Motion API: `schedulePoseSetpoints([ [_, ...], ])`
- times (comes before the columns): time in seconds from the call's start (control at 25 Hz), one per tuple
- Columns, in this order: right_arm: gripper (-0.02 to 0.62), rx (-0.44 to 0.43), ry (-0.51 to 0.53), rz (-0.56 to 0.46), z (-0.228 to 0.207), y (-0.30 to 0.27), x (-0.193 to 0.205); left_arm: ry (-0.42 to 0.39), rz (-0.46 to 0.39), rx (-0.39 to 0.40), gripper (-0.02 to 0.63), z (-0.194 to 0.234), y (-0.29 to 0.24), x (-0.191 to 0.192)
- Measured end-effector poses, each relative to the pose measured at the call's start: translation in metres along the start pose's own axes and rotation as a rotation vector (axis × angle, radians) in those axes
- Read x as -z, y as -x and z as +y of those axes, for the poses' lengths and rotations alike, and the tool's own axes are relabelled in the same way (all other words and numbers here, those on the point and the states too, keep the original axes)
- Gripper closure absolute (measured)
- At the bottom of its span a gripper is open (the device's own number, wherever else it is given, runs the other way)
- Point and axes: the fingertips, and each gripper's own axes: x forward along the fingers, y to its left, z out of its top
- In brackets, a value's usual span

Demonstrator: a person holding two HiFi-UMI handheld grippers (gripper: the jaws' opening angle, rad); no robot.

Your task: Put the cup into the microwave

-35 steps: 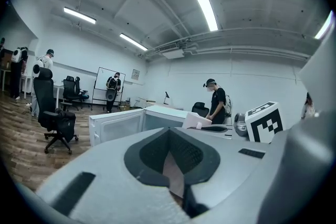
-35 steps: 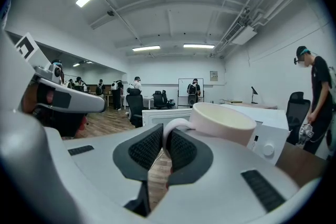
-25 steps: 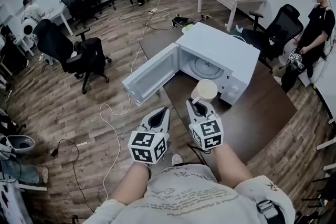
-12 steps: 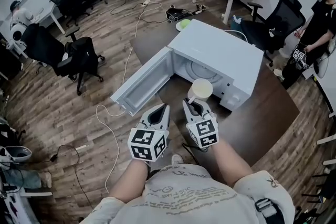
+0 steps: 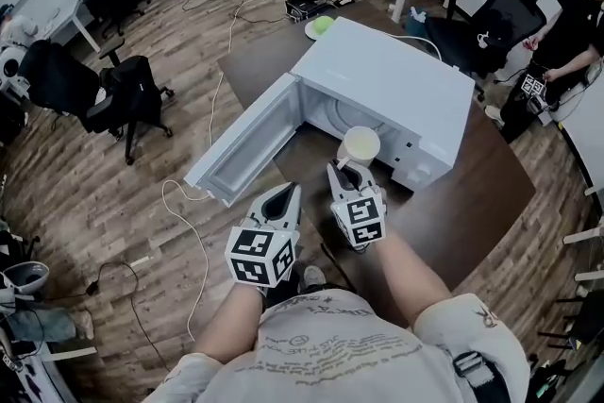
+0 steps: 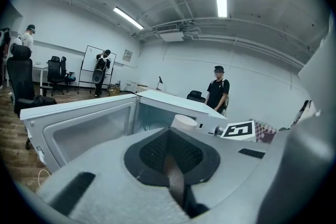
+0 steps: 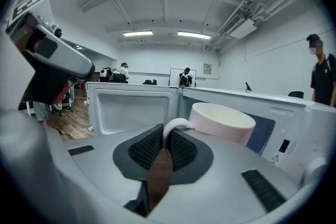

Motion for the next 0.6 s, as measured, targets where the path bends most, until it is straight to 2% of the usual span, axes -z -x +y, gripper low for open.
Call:
schedulePoseSetpoints([
  [0.28,0.563,0.106,-0.016,0.04,-0.037,-0.037,0.031,0.004,0.037,0.032,0.594,0.013,-0.012,0.008],
  [0.6,0.563,0.199,-0.017,0.1,-0.079,-0.074,0.054,0.009,0.075,0.033,0.594,0.041,-0.036,0.015],
])
